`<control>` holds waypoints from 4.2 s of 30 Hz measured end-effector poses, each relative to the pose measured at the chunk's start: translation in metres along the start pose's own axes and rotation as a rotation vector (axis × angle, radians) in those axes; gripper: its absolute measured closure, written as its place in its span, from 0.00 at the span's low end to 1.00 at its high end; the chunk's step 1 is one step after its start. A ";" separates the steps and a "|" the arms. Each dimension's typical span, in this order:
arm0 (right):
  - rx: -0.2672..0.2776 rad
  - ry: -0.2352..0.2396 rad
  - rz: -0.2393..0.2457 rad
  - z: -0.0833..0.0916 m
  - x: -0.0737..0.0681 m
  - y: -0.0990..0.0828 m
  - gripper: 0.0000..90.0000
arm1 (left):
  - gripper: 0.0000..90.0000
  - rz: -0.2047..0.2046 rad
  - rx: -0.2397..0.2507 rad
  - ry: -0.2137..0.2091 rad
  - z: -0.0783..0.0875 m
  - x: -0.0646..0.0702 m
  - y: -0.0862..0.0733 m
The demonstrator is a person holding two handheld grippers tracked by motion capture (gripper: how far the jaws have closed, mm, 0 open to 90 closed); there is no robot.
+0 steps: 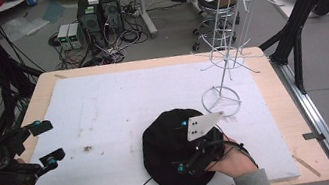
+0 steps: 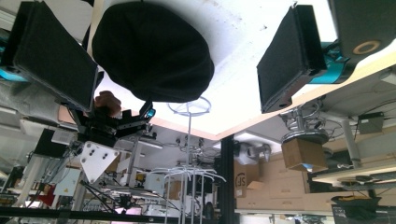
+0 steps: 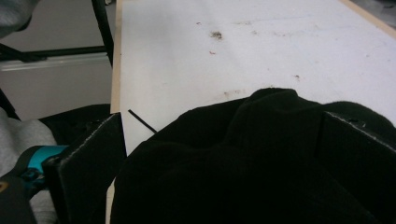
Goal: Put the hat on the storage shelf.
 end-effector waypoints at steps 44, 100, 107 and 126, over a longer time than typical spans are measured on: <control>-0.169 -0.069 0.022 -0.009 0.003 -0.013 0.76 | 0.14 -0.001 -0.003 0.013 0.002 -0.001 -0.001; 0.077 0.083 0.112 0.099 -0.005 0.128 0.78 | 0.14 0.013 0.003 0.048 0.010 -0.006 -0.001; 0.071 0.125 0.131 0.111 -0.005 0.150 0.78 | 0.14 0.020 0.010 0.055 0.013 -0.007 -0.001; 0.052 0.031 0.094 0.140 0.023 0.195 0.78 | 0.14 0.032 0.009 0.061 0.016 -0.013 -0.003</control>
Point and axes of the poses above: each handheld gripper's, and its own axes: z roughly backward along the jaws, y roughly out of its top, x roughly to its right, the point moved 6 cm from there along -z, roughly forward along the jaws, and after that the axes turned 3 degrees about -x, right-handed, at the moved point
